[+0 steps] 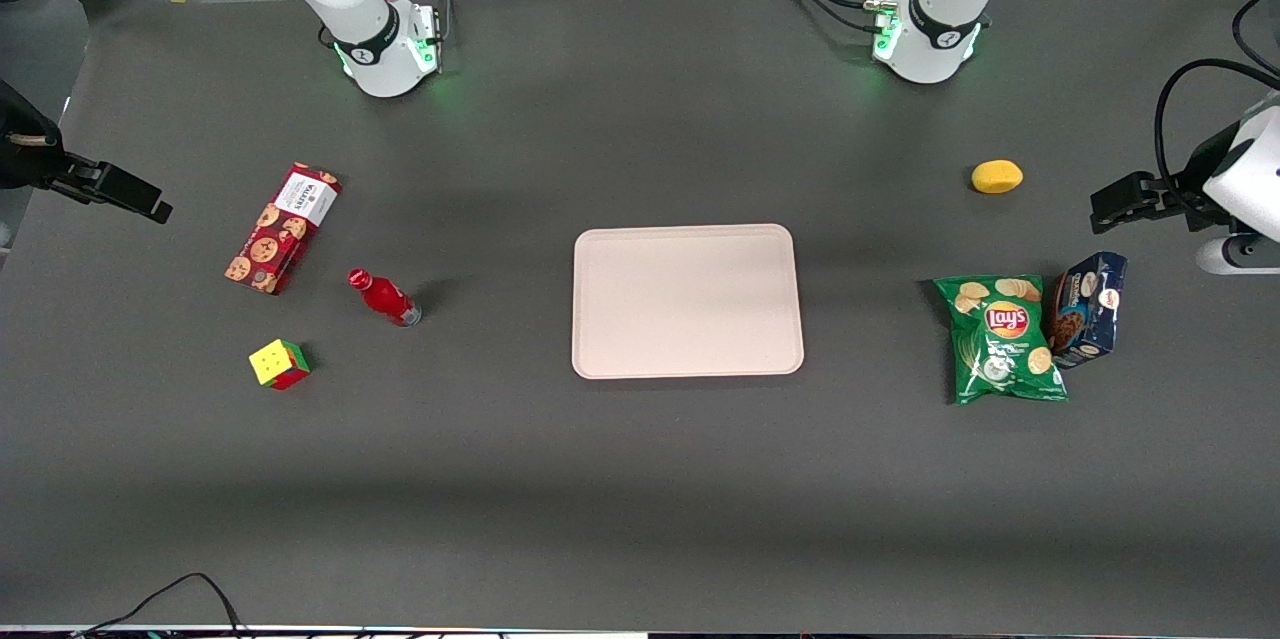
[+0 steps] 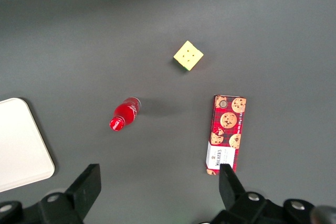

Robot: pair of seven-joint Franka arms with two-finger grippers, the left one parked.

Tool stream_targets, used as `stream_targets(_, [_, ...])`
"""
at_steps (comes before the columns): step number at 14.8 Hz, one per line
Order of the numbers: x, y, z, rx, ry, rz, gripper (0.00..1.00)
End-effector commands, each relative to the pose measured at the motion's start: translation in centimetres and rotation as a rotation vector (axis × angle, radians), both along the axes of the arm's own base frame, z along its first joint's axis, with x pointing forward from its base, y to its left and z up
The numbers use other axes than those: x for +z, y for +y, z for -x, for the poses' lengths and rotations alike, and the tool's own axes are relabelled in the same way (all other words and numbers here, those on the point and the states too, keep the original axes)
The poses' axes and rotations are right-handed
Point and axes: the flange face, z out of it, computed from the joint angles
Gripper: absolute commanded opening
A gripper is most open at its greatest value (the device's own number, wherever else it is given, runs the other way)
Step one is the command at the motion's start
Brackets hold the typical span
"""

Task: Place coke bottle on tray
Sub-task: 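Move the open right gripper toward the red Coca-Cola bottle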

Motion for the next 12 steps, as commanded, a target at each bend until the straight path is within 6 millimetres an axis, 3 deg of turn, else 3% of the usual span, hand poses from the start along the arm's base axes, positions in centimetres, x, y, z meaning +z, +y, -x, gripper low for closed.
stream_targets(1, [0.34,-0.67,0.28,0.009,0.007,0.008,1.00])
stream_targets(12, [-0.22,-0.10,0.30,0.020,0.034,0.009,1.00])
